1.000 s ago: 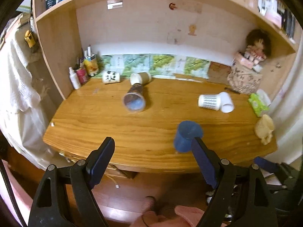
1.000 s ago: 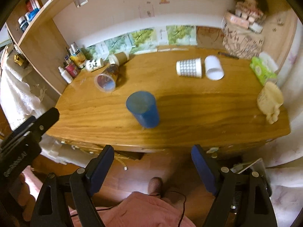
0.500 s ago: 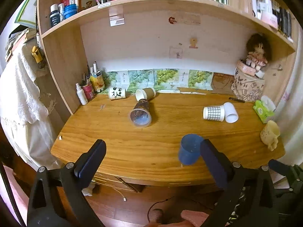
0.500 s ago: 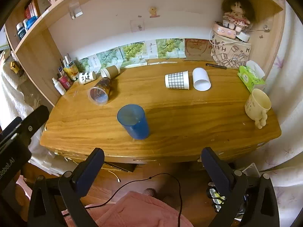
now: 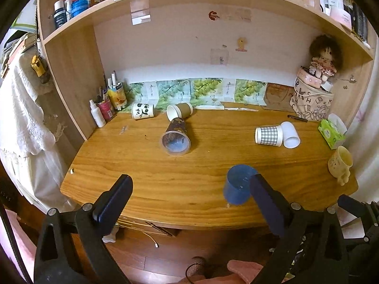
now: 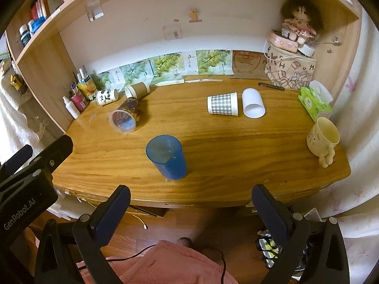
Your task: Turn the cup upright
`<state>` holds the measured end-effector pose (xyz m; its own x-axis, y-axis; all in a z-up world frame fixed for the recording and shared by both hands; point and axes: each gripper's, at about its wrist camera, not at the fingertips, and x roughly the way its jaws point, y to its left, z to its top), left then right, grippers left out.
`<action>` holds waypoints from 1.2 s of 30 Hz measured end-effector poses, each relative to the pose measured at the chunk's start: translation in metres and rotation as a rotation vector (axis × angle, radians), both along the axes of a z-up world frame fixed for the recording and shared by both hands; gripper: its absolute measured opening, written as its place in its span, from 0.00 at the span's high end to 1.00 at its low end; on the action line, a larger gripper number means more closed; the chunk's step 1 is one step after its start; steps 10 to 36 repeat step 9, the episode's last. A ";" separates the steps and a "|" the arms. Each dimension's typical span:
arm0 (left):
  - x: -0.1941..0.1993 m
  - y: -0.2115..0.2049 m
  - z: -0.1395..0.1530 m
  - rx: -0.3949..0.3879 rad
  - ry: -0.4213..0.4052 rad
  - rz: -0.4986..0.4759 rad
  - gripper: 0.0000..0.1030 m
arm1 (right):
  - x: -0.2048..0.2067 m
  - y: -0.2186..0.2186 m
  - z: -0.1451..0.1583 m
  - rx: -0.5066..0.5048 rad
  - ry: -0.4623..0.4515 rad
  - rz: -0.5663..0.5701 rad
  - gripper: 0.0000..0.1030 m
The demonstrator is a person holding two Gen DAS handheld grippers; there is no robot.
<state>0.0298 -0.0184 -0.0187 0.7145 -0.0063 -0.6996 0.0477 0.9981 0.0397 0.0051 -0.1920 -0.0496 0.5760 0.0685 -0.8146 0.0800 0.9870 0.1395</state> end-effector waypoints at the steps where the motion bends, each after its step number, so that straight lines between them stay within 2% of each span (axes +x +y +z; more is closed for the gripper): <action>1: 0.001 0.000 0.000 -0.001 0.002 -0.002 0.03 | 0.000 0.001 0.000 -0.003 0.002 -0.002 0.01; 36: 0.005 0.001 -0.002 -0.010 0.009 -0.016 0.03 | 0.003 0.002 -0.002 -0.010 0.019 -0.022 0.01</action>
